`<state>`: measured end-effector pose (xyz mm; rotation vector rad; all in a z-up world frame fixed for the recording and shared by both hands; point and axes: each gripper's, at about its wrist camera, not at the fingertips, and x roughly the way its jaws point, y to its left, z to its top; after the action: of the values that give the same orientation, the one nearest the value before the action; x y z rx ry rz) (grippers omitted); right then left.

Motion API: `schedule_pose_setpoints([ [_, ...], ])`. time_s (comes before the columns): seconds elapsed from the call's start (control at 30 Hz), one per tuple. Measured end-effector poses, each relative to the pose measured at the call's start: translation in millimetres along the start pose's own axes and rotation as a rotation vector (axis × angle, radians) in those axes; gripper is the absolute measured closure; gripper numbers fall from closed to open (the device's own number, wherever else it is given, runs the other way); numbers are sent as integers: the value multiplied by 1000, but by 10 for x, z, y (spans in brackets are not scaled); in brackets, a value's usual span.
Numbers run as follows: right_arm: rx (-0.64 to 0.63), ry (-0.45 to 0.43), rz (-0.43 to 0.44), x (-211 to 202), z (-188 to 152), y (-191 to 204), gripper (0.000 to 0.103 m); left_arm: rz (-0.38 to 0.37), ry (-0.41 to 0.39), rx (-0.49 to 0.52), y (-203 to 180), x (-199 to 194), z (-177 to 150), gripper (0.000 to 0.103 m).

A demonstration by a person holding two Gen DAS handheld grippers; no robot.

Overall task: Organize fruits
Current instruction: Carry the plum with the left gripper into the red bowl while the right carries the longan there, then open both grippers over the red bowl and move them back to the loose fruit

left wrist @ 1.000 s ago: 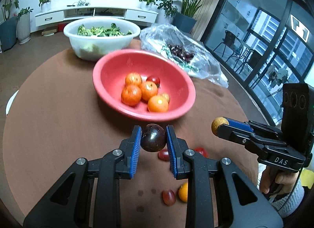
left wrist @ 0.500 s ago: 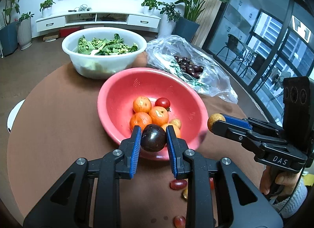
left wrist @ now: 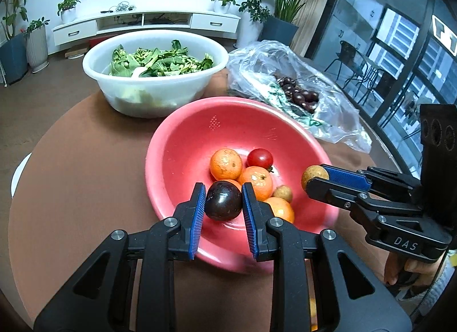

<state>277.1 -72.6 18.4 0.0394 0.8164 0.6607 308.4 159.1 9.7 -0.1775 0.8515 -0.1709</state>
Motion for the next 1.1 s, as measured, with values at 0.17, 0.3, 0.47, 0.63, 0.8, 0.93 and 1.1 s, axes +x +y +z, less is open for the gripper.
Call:
schedule_pose_setpoints([
  [0.17,-9,14,-19,91,14,-18,72,20,10,11,17,112,10,79],
  [0.3,-14,24,-31,151,3,-39,72,42,6,32,-2,171,28,79],
  [0.47,-34,20,-55,176,-7,-17,72,67,5,47,-26,215,61,79],
  [0.63,-44,15,-59,157,-7,3,70,89,6,59,-42,244,82,78],
  [0.8,-45,-1,-60,98,-10,16,62,89,4,58,-40,242,83,78],
  [0.93,-46,-23,-58,5,1,35,62,87,2,48,-19,219,80,74],
  [1.1,-48,-50,-50,-159,-38,82,62,81,-18,51,-34,157,71,60],
])
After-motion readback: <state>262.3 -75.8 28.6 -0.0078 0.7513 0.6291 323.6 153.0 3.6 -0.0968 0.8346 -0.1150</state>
